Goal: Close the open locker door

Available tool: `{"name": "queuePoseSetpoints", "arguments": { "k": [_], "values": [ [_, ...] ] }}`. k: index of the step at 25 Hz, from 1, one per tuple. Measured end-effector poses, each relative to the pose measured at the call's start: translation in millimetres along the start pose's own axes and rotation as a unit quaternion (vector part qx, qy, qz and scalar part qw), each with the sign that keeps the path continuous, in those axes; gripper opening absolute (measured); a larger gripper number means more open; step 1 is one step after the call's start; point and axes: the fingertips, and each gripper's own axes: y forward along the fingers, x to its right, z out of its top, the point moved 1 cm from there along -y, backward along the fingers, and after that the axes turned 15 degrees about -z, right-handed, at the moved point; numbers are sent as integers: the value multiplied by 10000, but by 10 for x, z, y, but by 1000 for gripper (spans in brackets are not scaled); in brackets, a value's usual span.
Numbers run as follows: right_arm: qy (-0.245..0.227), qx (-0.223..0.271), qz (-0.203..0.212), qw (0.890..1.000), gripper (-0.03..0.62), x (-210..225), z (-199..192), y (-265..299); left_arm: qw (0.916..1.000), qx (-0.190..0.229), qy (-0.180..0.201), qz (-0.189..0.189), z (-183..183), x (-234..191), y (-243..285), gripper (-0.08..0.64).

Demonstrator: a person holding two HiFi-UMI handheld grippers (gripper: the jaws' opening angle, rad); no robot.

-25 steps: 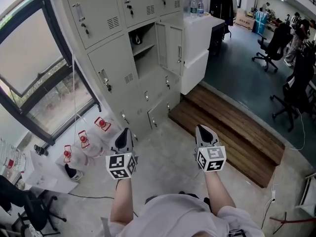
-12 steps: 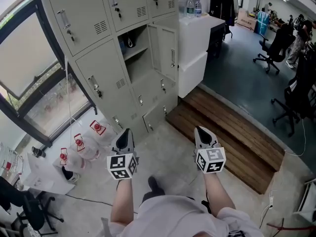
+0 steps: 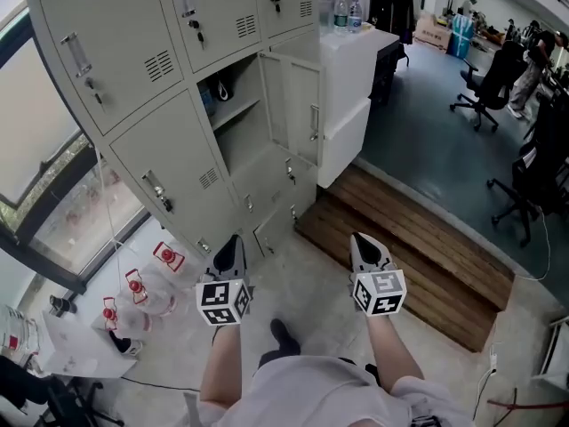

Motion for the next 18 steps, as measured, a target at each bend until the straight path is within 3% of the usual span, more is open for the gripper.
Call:
{"name": "queuePoseSetpoints", "arguments": {
  "k": [9, 18],
  "values": [
    [50, 125, -352, 9993, 12, -445, 296, 1073, 9992, 103, 134, -351, 333, -1103, 797, 8],
    [6, 149, -384, 9992, 12, -387, 498, 1774, 9993, 50, 76, -362, 349, -1462, 1264, 8]
  ]
}}
